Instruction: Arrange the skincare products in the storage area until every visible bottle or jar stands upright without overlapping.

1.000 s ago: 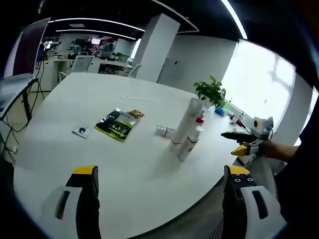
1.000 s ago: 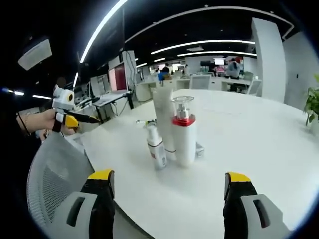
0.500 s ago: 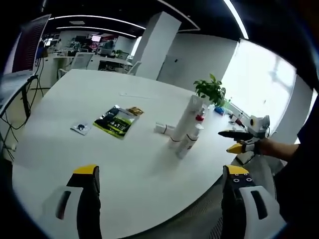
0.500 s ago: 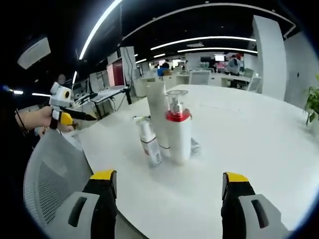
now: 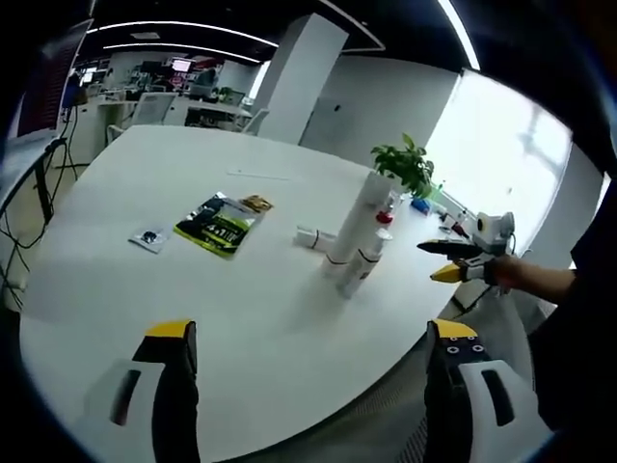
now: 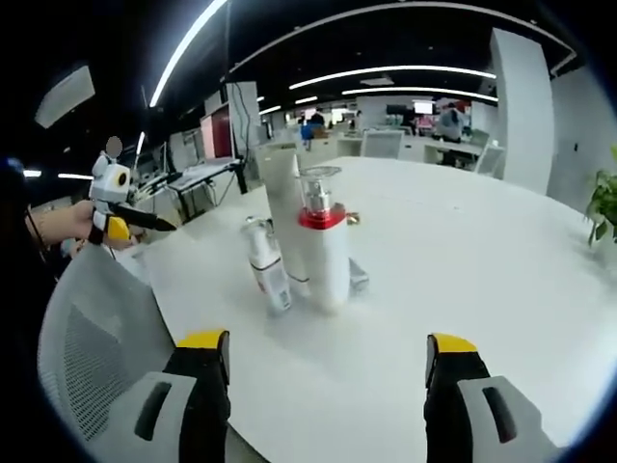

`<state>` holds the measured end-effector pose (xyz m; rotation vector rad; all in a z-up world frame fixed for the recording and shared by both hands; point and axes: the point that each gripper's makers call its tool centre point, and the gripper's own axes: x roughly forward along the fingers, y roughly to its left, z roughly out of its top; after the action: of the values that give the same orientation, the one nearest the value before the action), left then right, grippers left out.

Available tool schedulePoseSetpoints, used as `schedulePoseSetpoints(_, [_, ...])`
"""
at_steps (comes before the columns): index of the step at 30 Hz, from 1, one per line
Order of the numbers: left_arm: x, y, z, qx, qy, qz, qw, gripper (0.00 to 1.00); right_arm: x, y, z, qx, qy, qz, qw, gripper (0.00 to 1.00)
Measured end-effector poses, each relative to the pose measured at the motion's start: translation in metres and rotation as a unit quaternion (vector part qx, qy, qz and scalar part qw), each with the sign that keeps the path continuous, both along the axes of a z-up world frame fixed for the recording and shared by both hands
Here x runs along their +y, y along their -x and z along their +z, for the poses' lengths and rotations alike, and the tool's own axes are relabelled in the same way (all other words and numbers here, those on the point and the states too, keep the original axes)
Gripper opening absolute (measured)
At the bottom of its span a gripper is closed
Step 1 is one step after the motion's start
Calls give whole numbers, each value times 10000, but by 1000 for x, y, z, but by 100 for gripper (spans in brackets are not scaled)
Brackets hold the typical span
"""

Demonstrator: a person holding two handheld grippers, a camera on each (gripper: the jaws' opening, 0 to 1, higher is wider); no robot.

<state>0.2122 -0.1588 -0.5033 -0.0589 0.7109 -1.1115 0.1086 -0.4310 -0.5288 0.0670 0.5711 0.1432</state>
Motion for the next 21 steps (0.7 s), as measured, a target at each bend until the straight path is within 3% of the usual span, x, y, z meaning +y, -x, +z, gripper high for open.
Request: schedulePoseSetpoints(21, [7,-6,-2,-25,-63,165,9998,89,-23,-16,-11,359,129,88,9992,78])
